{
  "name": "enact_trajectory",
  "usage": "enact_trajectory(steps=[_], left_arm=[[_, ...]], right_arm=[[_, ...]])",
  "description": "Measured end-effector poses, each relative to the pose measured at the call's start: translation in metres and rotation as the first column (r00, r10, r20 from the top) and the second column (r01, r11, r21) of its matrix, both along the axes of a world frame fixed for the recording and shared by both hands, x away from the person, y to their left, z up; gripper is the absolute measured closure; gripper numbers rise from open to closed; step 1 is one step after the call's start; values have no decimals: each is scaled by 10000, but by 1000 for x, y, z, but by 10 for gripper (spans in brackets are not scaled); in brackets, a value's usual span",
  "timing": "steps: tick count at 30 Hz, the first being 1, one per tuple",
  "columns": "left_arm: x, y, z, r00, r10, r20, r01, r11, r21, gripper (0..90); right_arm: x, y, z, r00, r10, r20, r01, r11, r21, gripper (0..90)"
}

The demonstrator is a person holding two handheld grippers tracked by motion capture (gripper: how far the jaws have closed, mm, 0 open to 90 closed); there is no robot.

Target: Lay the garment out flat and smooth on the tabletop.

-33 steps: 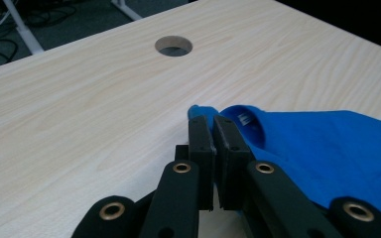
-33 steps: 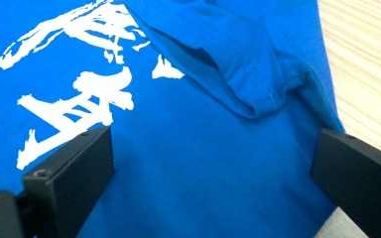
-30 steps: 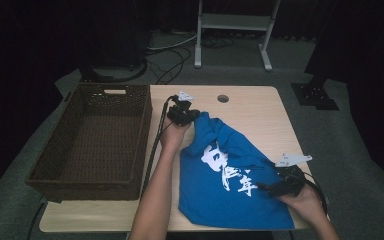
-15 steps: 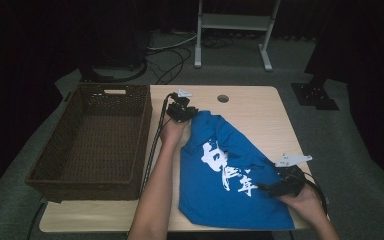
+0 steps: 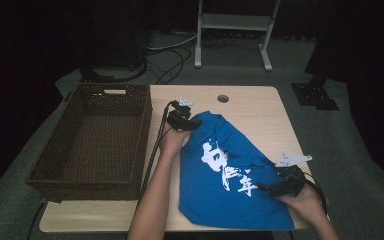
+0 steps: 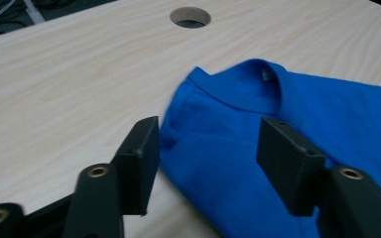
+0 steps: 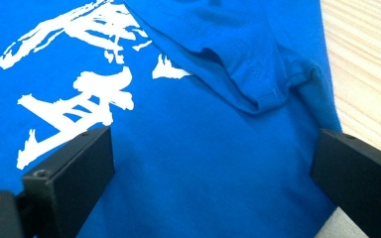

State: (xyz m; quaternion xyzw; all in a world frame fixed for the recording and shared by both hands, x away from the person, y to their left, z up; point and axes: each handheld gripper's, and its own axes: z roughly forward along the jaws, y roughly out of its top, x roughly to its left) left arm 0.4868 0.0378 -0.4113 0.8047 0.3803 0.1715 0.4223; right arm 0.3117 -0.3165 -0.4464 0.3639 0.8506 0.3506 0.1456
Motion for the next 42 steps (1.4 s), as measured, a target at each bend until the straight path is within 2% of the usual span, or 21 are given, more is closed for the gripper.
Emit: enact_trajectory(steps=[5, 8, 10, 11, 12, 17, 21, 27, 30, 33, 42], left_arm=[[-16, -9, -1, 9997, -198, 124, 198, 9998, -5, 401], [-27, -12, -1, 9996, -297, -27, 297, 9994, -148, 393], [-39, -14, -2, 9992, -406, 17, 406, 9992, -9, 393], [-52, -14, -2, 9988, -479, -35, 479, 9988, 95, 383], [-52, -14, -2, 9988, -479, -35, 479, 9988, 95, 381], [-85, -9, -5, 9980, -590, -230, 592, 9982, 61, 344], [-105, -11, -9, 9964, -808, -261, 822, 9949, 588, 321], [-115, -12, -17, 9958, -809, -423, 857, 9882, 1268, 297], [-115, -12, -23, 9940, -770, -772, 882, 9841, 1542, 297], [-118, -9, -26, 9942, -778, -744, 875, 9865, 1382, 300], [-136, -7, -26, 9937, -800, -785, 908, 9853, 1450, 301]], right_arm=[[0, 0, 0, 10000, -4, -8, 4, 10000, -4, 28], [0, 0, 0, 10000, -8, -9, 8, 10000, -4, 28], [0, 0, 0, 10000, -7, -11, 7, 10000, -6, 28], [0, 0, 0, 10000, -6, -10, 6, 10000, -5, 28], [0, 0, 0, 10000, -6, -10, 6, 10000, -5, 28], [0, 0, 0, 10000, -10, -9, 10, 10000, -1, 28], [0, 0, 0, 10000, 3, -5, -3, 10000, -18, 28], [0, 0, 0, 10000, -2, -9, 2, 10000, -18, 28], [0, 0, 0, 10000, 1, -16, -1, 10000, -16, 28], [0, 0, 0, 10000, 11, -39, -11, 10000, -31, 28], [-1, -1, 1, 9999, 82, -90, -82, 9999, -76, 28]])
